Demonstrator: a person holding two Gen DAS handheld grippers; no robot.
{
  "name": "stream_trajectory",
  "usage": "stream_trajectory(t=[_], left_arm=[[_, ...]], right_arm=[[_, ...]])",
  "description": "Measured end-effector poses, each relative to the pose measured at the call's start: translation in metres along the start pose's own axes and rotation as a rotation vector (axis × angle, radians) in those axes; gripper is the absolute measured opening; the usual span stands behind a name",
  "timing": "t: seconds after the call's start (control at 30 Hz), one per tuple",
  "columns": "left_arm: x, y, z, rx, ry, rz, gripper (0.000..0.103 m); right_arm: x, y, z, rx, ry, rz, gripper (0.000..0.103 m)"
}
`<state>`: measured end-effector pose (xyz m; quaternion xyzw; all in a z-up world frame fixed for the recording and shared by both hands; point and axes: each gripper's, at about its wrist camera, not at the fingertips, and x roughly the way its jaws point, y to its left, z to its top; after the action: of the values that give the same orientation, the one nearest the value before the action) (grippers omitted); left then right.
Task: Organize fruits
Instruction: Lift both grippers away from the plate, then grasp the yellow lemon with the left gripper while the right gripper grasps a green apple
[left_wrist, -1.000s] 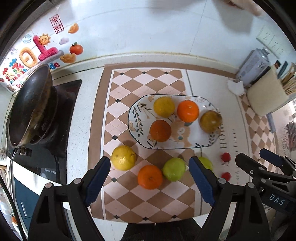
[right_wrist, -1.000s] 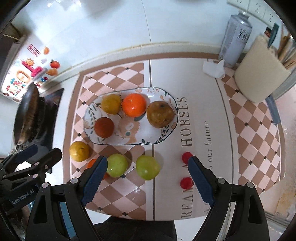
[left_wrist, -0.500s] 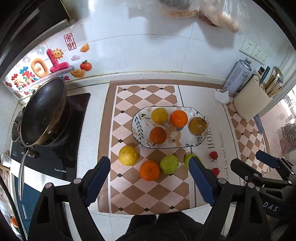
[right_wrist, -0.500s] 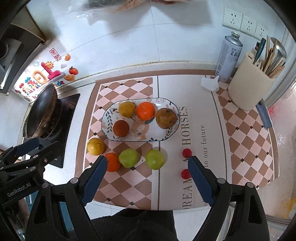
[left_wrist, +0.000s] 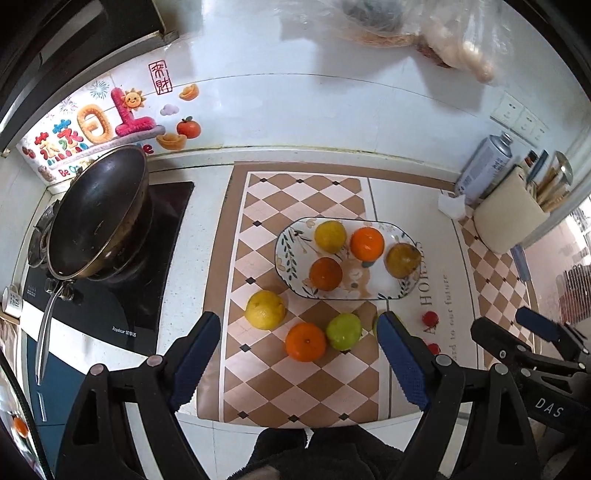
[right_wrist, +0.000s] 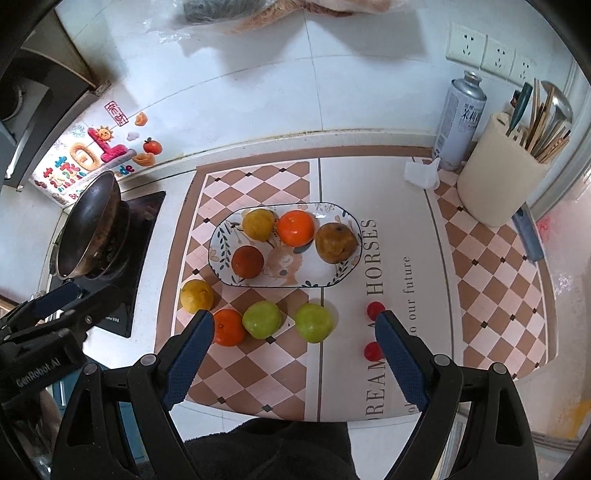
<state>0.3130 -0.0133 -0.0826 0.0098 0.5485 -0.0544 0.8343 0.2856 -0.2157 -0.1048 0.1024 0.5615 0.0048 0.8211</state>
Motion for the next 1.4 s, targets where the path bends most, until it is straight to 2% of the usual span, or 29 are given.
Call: stream_trajectory(t=[0.03,0.1,0.23,0.37,0.47,0.6,0.67,0.77,0.93,1.03,1.07,1.1,1.13,1.17,1.27,1.3,1.4], left_arm=[[0.006,0.002,0.002,-0.003,0.012,0.005,0.089],[0.016,0.008,0.006,-0.015,0.016,0.013,0.101],[0.046,0.023,0.010,-0.040,0.051,0.073,0.101],[0.085,0.040,0.011,-0.067,0.128,0.124,0.101],[0.118,0.054,0.008,-0.111,0.204,0.112,0.101],[0.155,0.062,0.002,-0.154,0.284,0.055,0.101],[0.175,0.058,0.001,-0.123,0.310,0.055,0.101],[0.198,0.047,0.002,-0.025,0.347,0.082,0.101],[0.222,0.025,-0.001,0.145,0.381,0.143,0.101],[0.236,0.016,-0.006,0.201,0.408,0.142,0.101],[0.238,0.015,-0.008,0.209,0.413,0.143,0.093],[0.241,0.014,-0.010,0.217,0.417,0.145,0.075],[0.244,0.013,-0.011,0.220,0.423,0.142,0.065],[0.245,0.013,-0.012,0.214,0.431,0.133,0.060],[0.243,0.010,-0.016,0.223,0.408,0.148,0.059],[0.242,0.008,-0.018,0.223,0.408,0.152,0.059],[0.235,0.012,-0.027,0.172,0.422,0.129,0.059]], right_arm=[[0.007,-0.003,0.001,0.003,0.009,0.002,0.091],[0.025,-0.008,0.002,0.010,0.034,0.013,0.091],[0.067,-0.018,0.000,0.022,0.107,0.017,0.091],[0.113,-0.028,-0.005,0.037,0.178,0.004,0.091],[0.147,-0.037,-0.010,0.068,0.237,0.019,0.091],[0.185,-0.046,-0.019,0.113,0.301,0.064,0.091],[0.196,-0.047,-0.022,0.112,0.321,0.064,0.090],[0.208,-0.044,-0.025,0.087,0.344,0.055,0.090],[0.223,-0.039,-0.027,0.081,0.372,0.065,0.090],[0.233,-0.035,-0.029,0.082,0.393,0.075,0.090],[0.236,-0.033,-0.030,0.079,0.397,0.077,0.090],[0.236,-0.032,-0.031,0.076,0.398,0.077,0.087],[0.239,-0.031,-0.032,0.074,0.403,0.079,0.082],[0.242,-0.031,-0.033,0.075,0.409,0.084,0.078],[0.248,-0.033,-0.035,0.083,0.410,0.078,0.068],[0.248,-0.034,-0.035,0.075,0.405,0.070,0.061],[0.247,-0.039,-0.041,0.061,0.416,0.085,0.059]])
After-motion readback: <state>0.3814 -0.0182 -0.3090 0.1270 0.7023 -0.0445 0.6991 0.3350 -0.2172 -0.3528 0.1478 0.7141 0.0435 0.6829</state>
